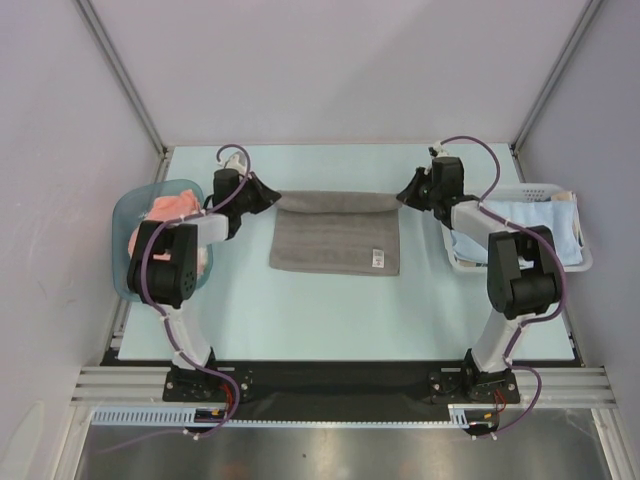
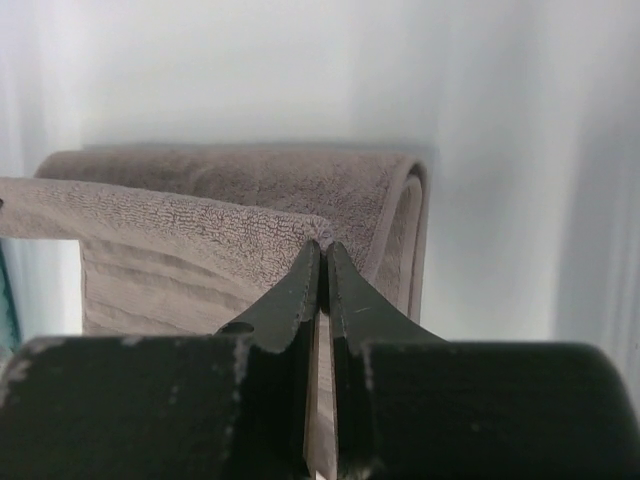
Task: Fold and stack the towels
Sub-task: Fold the towel
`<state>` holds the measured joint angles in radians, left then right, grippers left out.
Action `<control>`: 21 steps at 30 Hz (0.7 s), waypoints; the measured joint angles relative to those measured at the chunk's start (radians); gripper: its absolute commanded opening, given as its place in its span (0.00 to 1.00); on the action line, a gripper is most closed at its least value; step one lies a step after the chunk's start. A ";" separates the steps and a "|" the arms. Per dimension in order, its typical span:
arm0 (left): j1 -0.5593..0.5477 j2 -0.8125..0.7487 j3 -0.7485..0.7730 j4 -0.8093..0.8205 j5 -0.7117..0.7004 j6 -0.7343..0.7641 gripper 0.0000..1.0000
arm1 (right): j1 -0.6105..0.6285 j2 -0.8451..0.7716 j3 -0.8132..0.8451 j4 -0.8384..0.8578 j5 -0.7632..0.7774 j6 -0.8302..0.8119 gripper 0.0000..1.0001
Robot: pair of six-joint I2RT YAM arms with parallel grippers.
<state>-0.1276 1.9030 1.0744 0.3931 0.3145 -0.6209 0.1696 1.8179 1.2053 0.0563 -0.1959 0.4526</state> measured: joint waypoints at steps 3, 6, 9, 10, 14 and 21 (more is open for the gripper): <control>0.000 -0.029 -0.031 -0.007 0.003 -0.003 0.00 | 0.004 -0.037 -0.058 -0.009 -0.001 0.002 0.00; 0.000 -0.059 -0.053 -0.027 0.004 -0.005 0.00 | 0.011 -0.075 -0.106 -0.029 0.000 0.004 0.00; -0.001 -0.095 -0.070 -0.062 0.003 -0.005 0.00 | 0.017 -0.110 -0.137 -0.041 0.000 0.004 0.00; -0.002 -0.104 -0.075 -0.071 0.003 -0.005 0.00 | 0.019 -0.123 -0.147 -0.042 0.000 0.004 0.00; -0.004 -0.147 -0.107 -0.111 0.003 -0.005 0.00 | 0.025 -0.164 -0.186 -0.045 0.001 0.004 0.00; -0.012 -0.184 -0.183 -0.128 0.003 -0.005 0.00 | 0.034 -0.208 -0.256 -0.048 0.007 0.005 0.00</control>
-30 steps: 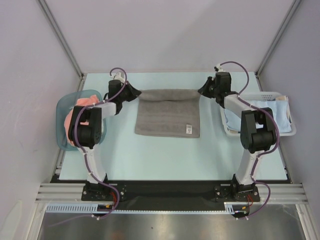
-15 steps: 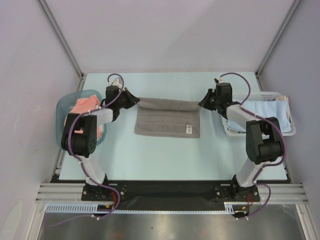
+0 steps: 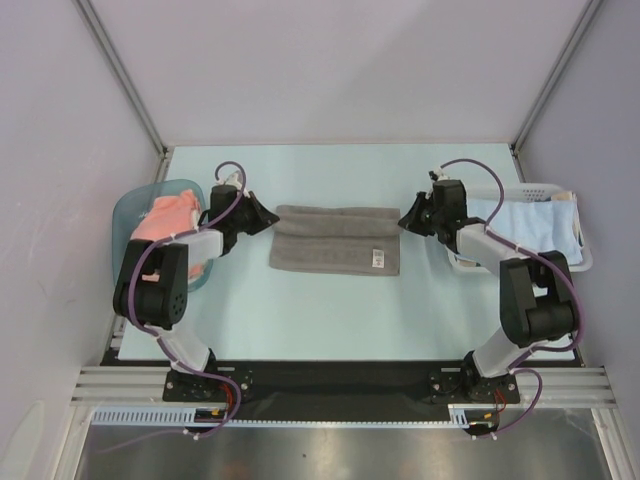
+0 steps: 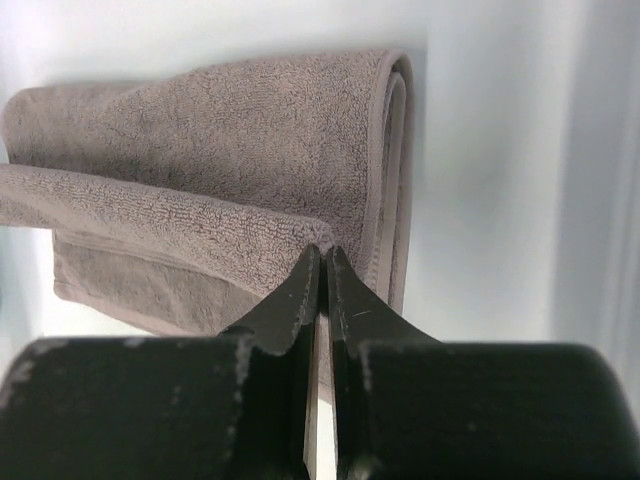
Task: Fold and stack the towels
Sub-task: Fold the towel
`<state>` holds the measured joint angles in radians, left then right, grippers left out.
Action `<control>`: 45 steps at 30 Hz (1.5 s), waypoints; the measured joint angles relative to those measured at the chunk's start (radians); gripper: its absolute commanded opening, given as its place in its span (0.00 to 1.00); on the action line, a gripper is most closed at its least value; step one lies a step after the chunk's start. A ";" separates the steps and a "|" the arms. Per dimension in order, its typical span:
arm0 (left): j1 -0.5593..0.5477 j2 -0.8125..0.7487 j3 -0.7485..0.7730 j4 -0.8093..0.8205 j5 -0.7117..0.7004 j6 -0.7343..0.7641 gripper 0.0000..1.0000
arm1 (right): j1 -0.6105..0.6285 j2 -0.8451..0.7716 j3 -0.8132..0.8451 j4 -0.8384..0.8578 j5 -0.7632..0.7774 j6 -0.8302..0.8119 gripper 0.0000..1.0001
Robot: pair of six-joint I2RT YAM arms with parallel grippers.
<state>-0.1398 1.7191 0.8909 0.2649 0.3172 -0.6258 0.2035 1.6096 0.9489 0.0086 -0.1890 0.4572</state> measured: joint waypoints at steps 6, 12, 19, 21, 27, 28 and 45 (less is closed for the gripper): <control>-0.002 -0.035 -0.050 -0.006 0.000 -0.001 0.00 | 0.011 -0.031 -0.028 -0.006 0.008 0.000 0.00; -0.002 -0.058 -0.058 -0.005 0.000 0.000 0.00 | 0.019 -0.058 -0.047 -0.006 0.016 0.000 0.00; -0.002 -0.058 -0.064 -0.006 0.001 0.001 0.00 | 0.024 -0.060 -0.074 -0.009 0.020 0.000 0.00; -0.002 -0.058 -0.066 -0.006 0.001 0.001 0.00 | 0.025 -0.060 -0.076 -0.009 0.020 0.000 0.00; -0.002 -0.058 -0.072 -0.006 0.001 0.005 0.00 | 0.027 -0.060 -0.085 -0.009 0.023 0.000 0.00; -0.002 -0.058 -0.076 -0.006 0.001 0.005 0.00 | 0.028 -0.060 -0.086 -0.010 0.023 0.001 0.00; -0.004 -0.058 -0.100 -0.020 0.001 0.006 0.01 | 0.031 -0.072 -0.111 -0.006 0.024 0.003 0.00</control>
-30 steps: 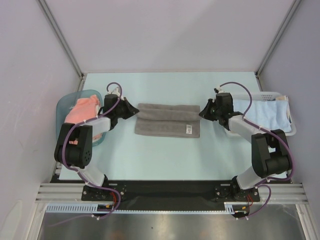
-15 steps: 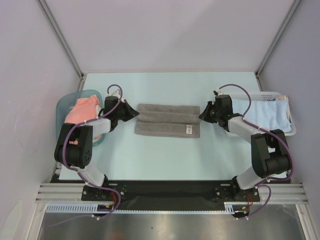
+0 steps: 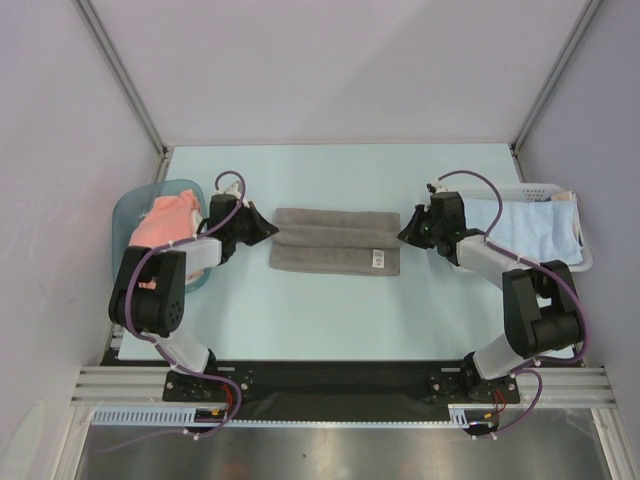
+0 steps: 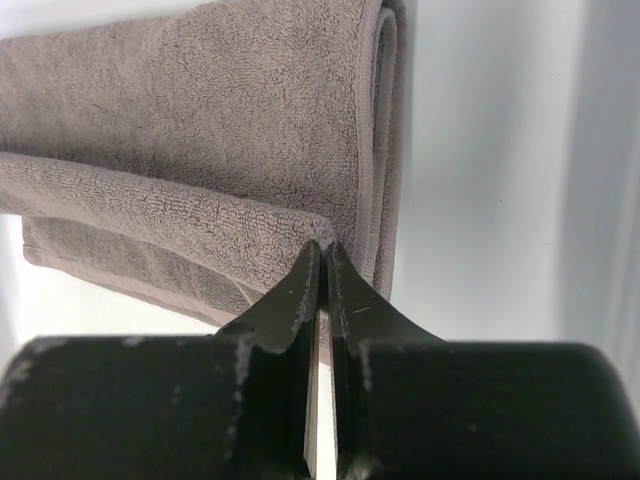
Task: Fold and stack the towels
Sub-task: Fold the towel
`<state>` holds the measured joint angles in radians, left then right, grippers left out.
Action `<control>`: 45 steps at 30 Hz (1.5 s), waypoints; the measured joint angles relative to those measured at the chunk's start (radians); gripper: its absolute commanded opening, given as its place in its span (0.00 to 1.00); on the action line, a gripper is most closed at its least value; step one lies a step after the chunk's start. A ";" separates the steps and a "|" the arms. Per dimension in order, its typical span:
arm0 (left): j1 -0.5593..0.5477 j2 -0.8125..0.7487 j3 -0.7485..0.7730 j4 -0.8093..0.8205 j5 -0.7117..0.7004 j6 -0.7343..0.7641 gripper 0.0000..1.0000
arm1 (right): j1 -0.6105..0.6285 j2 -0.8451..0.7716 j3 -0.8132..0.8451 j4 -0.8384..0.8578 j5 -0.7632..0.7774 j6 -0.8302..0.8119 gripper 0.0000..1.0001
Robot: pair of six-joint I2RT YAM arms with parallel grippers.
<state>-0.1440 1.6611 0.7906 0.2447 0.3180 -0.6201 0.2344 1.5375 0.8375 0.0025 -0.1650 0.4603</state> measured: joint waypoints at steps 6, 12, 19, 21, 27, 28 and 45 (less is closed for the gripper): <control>0.000 0.000 -0.006 -0.004 0.000 0.000 0.06 | 0.006 -0.001 -0.019 0.004 0.002 0.001 0.00; 0.000 0.000 -0.048 0.006 -0.003 0.001 0.22 | 0.019 -0.003 -0.056 0.018 0.008 0.009 0.27; -0.001 -0.044 -0.101 0.010 -0.008 0.001 0.31 | 0.031 -0.054 -0.097 0.000 0.029 0.010 0.49; -0.002 -0.084 -0.105 -0.002 -0.011 0.002 0.32 | 0.032 -0.092 -0.097 -0.016 0.042 0.010 0.49; -0.018 -0.197 -0.059 -0.054 -0.048 0.019 0.32 | 0.038 -0.156 -0.032 -0.087 0.084 0.010 0.49; -0.027 -0.195 -0.035 -0.065 -0.055 0.019 0.32 | 0.041 -0.145 -0.001 -0.098 0.092 0.009 0.49; -0.214 0.080 0.153 -0.135 -0.105 0.052 0.26 | 0.191 0.149 0.208 -0.147 0.142 -0.006 0.47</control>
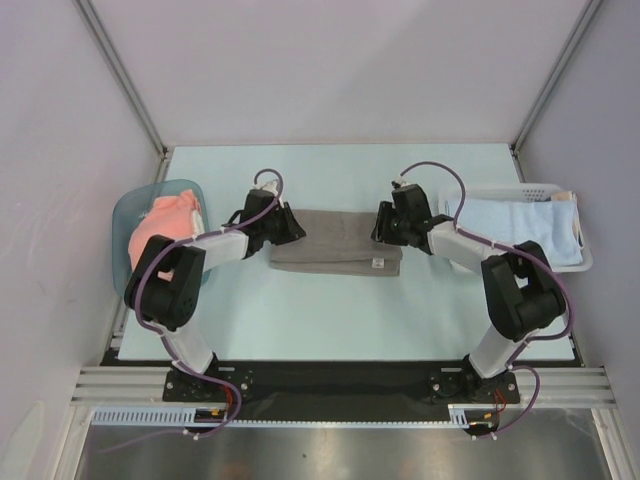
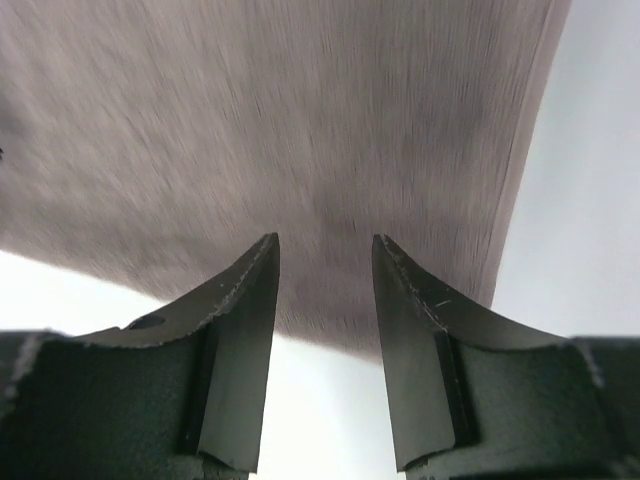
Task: Fold and stack the towels
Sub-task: Fold the towel
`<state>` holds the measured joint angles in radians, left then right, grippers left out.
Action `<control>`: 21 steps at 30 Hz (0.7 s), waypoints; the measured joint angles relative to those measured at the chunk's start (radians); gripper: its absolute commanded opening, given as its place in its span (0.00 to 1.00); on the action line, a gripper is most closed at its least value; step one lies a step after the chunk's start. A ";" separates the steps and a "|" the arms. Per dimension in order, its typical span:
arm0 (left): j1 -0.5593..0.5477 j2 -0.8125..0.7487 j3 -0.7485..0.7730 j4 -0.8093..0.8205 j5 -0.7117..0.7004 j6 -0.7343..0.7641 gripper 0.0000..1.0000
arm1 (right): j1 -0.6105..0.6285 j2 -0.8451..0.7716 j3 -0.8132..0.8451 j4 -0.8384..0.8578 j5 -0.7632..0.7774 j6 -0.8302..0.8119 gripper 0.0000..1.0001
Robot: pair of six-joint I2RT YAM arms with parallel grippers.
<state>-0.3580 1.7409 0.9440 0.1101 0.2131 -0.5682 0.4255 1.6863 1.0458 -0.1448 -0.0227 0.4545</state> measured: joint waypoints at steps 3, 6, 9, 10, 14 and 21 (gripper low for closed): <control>-0.014 -0.016 -0.057 0.002 -0.001 0.003 0.26 | 0.027 -0.047 -0.084 -0.001 0.005 -0.002 0.47; -0.032 -0.038 -0.104 0.003 -0.001 0.010 0.24 | 0.049 -0.097 -0.156 -0.008 0.007 -0.002 0.47; -0.043 -0.065 -0.139 0.009 -0.002 0.012 0.25 | 0.058 -0.129 -0.199 -0.004 0.008 -0.001 0.47; -0.046 -0.075 -0.150 0.015 -0.003 0.012 0.25 | 0.061 -0.137 -0.212 -0.003 0.010 0.000 0.47; -0.048 -0.103 -0.177 0.026 -0.013 0.019 0.24 | 0.070 -0.163 -0.260 0.001 0.029 0.001 0.46; -0.048 -0.103 -0.216 0.059 -0.027 0.019 0.24 | 0.072 -0.163 -0.292 0.009 0.040 0.002 0.47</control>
<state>-0.4057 1.6379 0.7280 0.1688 0.1864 -0.5488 0.4976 1.5238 0.7540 -0.1356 0.0177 0.4568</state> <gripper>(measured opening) 0.242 0.461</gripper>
